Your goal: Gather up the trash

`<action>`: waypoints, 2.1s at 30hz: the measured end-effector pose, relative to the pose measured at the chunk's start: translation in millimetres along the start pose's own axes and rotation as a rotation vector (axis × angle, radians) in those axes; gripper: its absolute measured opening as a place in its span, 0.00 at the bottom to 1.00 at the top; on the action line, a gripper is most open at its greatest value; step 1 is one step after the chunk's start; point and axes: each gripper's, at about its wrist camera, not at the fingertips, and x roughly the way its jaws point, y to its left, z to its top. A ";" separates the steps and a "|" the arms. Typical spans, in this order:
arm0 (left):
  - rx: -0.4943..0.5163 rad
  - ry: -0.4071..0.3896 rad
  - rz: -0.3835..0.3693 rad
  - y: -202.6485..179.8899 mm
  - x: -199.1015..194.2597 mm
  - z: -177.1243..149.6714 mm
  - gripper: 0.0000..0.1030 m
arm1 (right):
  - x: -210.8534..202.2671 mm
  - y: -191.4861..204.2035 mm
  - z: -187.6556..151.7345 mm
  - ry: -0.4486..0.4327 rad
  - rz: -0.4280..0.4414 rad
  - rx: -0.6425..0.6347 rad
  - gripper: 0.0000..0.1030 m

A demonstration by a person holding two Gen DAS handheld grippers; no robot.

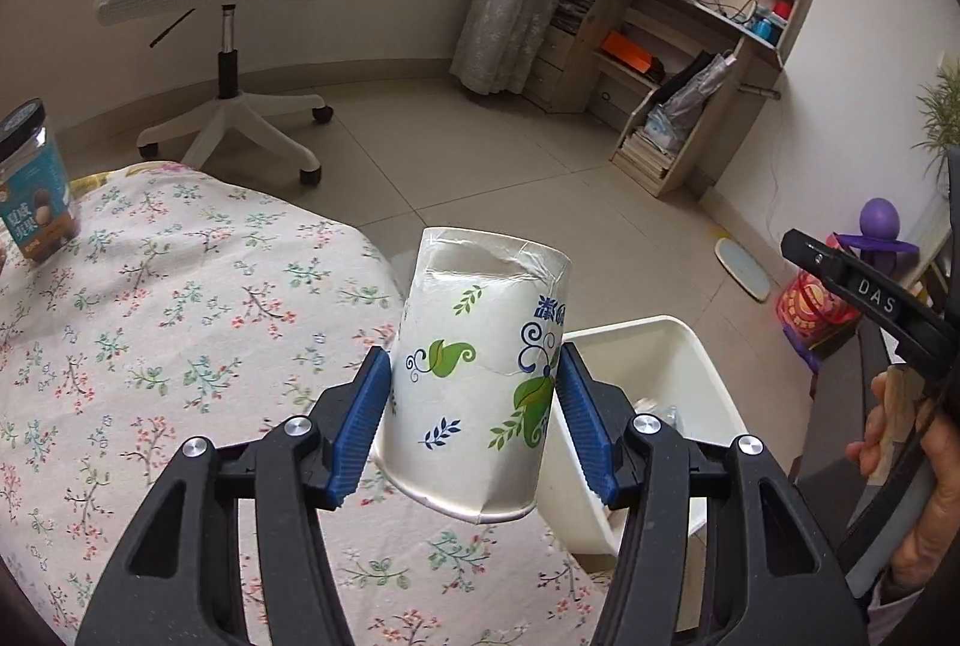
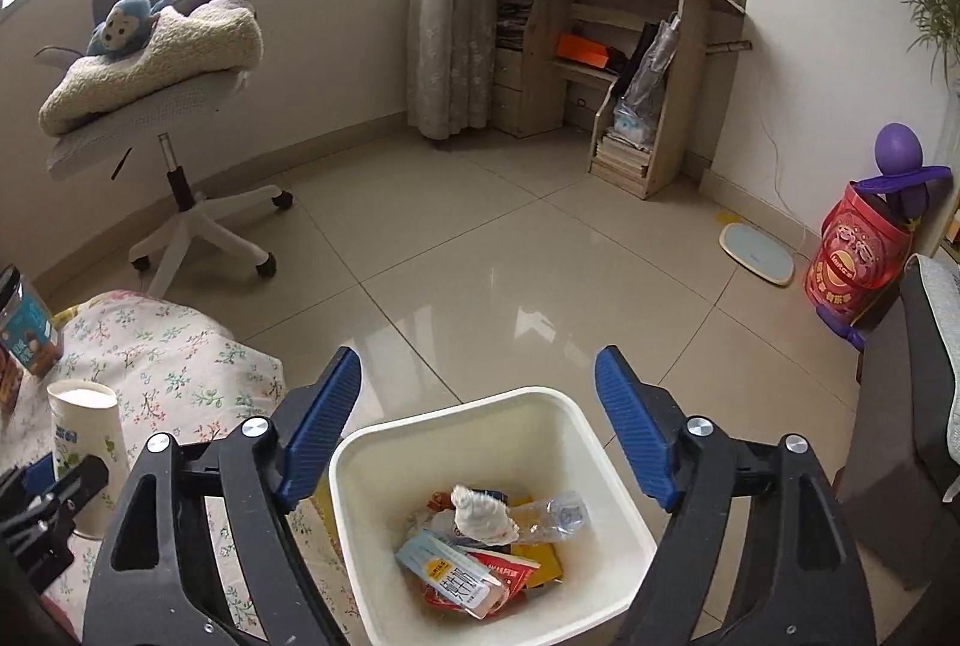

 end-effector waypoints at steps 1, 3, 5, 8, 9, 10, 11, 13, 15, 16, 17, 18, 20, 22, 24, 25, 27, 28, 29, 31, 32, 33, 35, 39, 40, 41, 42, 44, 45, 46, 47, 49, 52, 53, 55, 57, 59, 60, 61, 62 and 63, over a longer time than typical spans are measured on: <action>-0.003 0.014 -0.037 -11.3 8.6 0.6 0.55 | -0.3 -8.4 2.3 -0.007 -0.013 0.029 0.86; -0.004 0.044 -0.108 -35.1 25.3 0.8 0.55 | 0.6 -23.1 6.3 -0.014 -0.032 0.083 0.88; -0.003 0.081 -0.186 -58.8 41.4 1.1 0.57 | 1.1 -37.2 7.8 -0.018 -0.049 0.127 0.90; -0.034 0.139 -0.290 -79.9 60.3 2.1 0.62 | 1.3 -53.5 9.4 -0.027 -0.065 0.177 0.90; -0.048 0.153 -0.308 -82.3 63.4 3.2 0.62 | 0.4 -57.3 9.1 -0.031 -0.066 0.192 0.90; -0.060 0.162 -0.321 -83.1 64.3 4.2 0.63 | -0.4 -60.3 9.2 -0.035 -0.066 0.205 0.90; -0.069 0.166 -0.324 -81.9 62.9 5.6 0.67 | -2.3 -62.4 8.6 -0.040 -0.064 0.215 0.90; -0.061 0.154 -0.300 -76.6 54.8 9.3 0.73 | -3.8 -60.5 7.6 -0.047 -0.050 0.220 0.90; -0.040 0.125 -0.242 -65.1 41.2 13.2 0.76 | -4.4 -52.2 6.9 -0.043 -0.030 0.204 0.90; -0.025 0.102 -0.199 -59.6 32.5 15.2 0.76 | -5.5 -45.5 6.4 -0.041 -0.014 0.191 0.90; -0.003 0.072 -0.141 -53.7 22.0 17.3 0.79 | -6.5 -36.5 5.1 -0.039 0.007 0.177 0.91; 0.019 0.035 -0.075 -48.1 10.1 18.8 0.82 | -8.9 -26.7 4.4 -0.039 0.029 0.160 0.92; 0.051 -0.056 0.063 -33.2 -16.0 20.4 0.88 | -15.9 -4.1 1.4 -0.052 0.067 0.122 0.93; 0.047 -0.152 0.178 -15.3 -44.3 19.1 0.94 | -26.9 21.5 -3.1 -0.078 0.092 0.076 0.93; 0.018 -0.247 0.277 4.3 -71.2 16.7 0.94 | -37.3 48.0 -7.6 -0.105 0.112 0.027 0.93; 0.000 -0.288 0.321 14.7 -83.2 16.1 0.94 | -43.0 61.2 -10.7 -0.118 0.122 0.004 0.93; -0.038 -0.357 0.403 31.5 -103.9 11.3 0.94 | -53.9 83.6 -17.5 -0.145 0.142 -0.033 0.93; -0.056 -0.381 0.440 39.2 -111.8 8.2 0.94 | -59.2 93.7 -20.7 -0.157 0.155 -0.047 0.93; -0.074 -0.394 0.467 47.3 -118.1 5.4 0.94 | -64.0 103.5 -24.3 -0.164 0.168 -0.062 0.93; -0.103 -0.390 0.493 63.1 -125.9 0.4 0.94 | -70.4 122.4 -30.6 -0.164 0.200 -0.096 0.93; -0.114 -0.380 0.508 70.4 -128.6 -1.7 0.94 | -72.3 131.2 -34.0 -0.158 0.212 -0.114 0.93; -0.123 -0.374 0.526 77.5 -131.3 -4.6 0.94 | -74.6 139.6 -38.0 -0.154 0.222 -0.129 0.93; -0.134 -0.369 0.556 90.5 -136.5 -10.4 0.94 | -76.5 153.5 -43.3 -0.142 0.244 -0.151 0.93; -0.162 -0.354 0.602 110.1 -144.6 -20.7 0.94 | -81.3 176.7 -51.3 -0.122 0.275 -0.183 0.93; -0.168 -0.347 0.607 112.4 -145.9 -22.9 0.94 | -82.7 181.1 -53.4 -0.123 0.278 -0.192 0.93; -0.172 -0.342 0.605 115.8 -147.1 -23.7 0.94 | -84.1 185.1 -54.9 -0.123 0.281 -0.201 0.93; -0.175 -0.339 0.603 116.9 -149.1 -24.8 0.94 | -85.4 188.2 -56.0 -0.125 0.284 -0.207 0.93; -0.181 -0.336 0.603 120.7 -152.2 -25.0 0.94 | -87.3 193.2 -56.9 -0.129 0.287 -0.214 0.93; -0.184 -0.336 0.602 122.0 -153.8 -25.1 0.94 | -87.8 195.2 -57.2 -0.131 0.287 -0.212 0.93; -0.188 -0.335 0.599 122.6 -155.4 -25.3 0.94 | -88.1 195.8 -56.9 -0.130 0.289 -0.209 0.93; -0.191 -0.333 0.596 123.1 -156.2 -25.0 0.94 | -88.0 196.4 -56.3 -0.127 0.294 -0.206 0.93; -0.197 -0.330 0.593 123.8 -157.8 -25.2 0.94 | -87.2 197.4 -56.3 -0.123 0.297 -0.205 0.93; -0.200 -0.329 0.592 124.0 -159.1 -24.3 0.94 | -88.3 200.2 -57.1 -0.129 0.296 -0.211 0.93; -0.201 -0.329 0.592 123.9 -159.4 -23.6 0.94 | -88.4 200.4 -57.5 -0.131 0.295 -0.213 0.93; -0.202 -0.328 0.592 123.1 -160.1 -23.2 0.94 | -89.6 200.6 -57.6 -0.138 0.297 -0.211 0.93; -0.205 -0.326 0.595 122.4 -160.2 -23.2 0.94 | -90.4 199.8 -58.1 -0.142 0.297 -0.207 0.93; -0.204 -0.323 0.597 121.6 -159.8 -22.6 0.94 | -89.5 199.6 -57.4 -0.140 0.296 -0.205 0.93; -0.203 -0.321 0.599 121.1 -159.3 -22.6 0.94 | -89.2 199.3 -57.2 -0.139 0.296 -0.203 0.93; -0.202 -0.319 0.600 120.8 -158.6 -22.3 0.94 | -89.0 199.2 -56.9 -0.138 0.296 -0.202 0.93; -0.202 -0.314 0.601 120.4 -157.8 -22.6 0.94 | -89.1 198.9 -56.5 -0.140 0.296 -0.202 0.93; -0.201 -0.312 0.600 120.0 -157.1 -22.8 0.94 | -88.9 198.8 -56.6 -0.141 0.296 -0.203 0.93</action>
